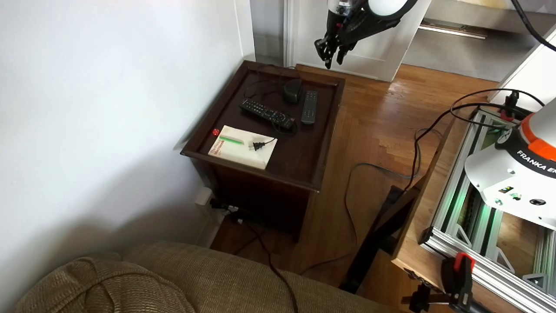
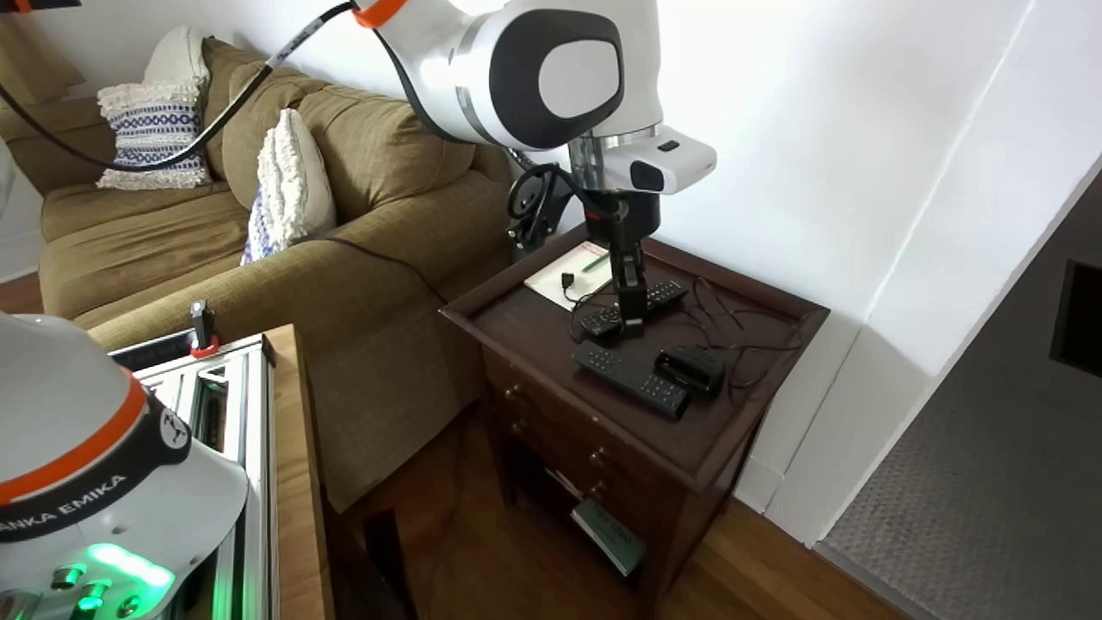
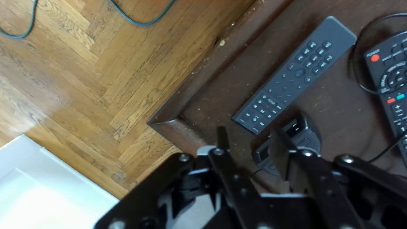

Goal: Press the button on the black object

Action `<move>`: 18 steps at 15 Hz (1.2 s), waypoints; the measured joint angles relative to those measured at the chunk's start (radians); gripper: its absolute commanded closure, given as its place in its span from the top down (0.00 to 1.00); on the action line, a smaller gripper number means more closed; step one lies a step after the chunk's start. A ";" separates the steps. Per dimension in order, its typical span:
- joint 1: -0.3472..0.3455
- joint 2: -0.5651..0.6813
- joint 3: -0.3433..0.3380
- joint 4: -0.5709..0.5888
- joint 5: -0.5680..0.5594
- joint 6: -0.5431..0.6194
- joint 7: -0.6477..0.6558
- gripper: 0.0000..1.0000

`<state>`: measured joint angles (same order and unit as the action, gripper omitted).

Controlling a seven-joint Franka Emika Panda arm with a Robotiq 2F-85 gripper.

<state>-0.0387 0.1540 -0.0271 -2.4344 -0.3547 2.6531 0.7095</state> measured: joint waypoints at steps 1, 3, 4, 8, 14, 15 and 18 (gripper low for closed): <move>0.009 0.021 -0.006 0.007 0.000 0.022 0.008 0.02; 0.033 0.068 -0.023 0.031 -0.001 0.065 0.020 0.00; 0.049 0.091 -0.035 0.046 -0.002 0.084 0.028 0.00; 0.127 0.193 -0.093 0.135 -0.003 0.129 0.052 0.00; 0.188 0.300 -0.139 0.232 -0.001 0.130 0.058 0.01; 0.188 0.301 -0.140 0.234 -0.001 0.130 0.058 0.01; 0.188 0.301 -0.141 0.236 -0.001 0.130 0.058 0.01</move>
<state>0.1493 0.4549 -0.1678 -2.1987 -0.3557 2.7836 0.7679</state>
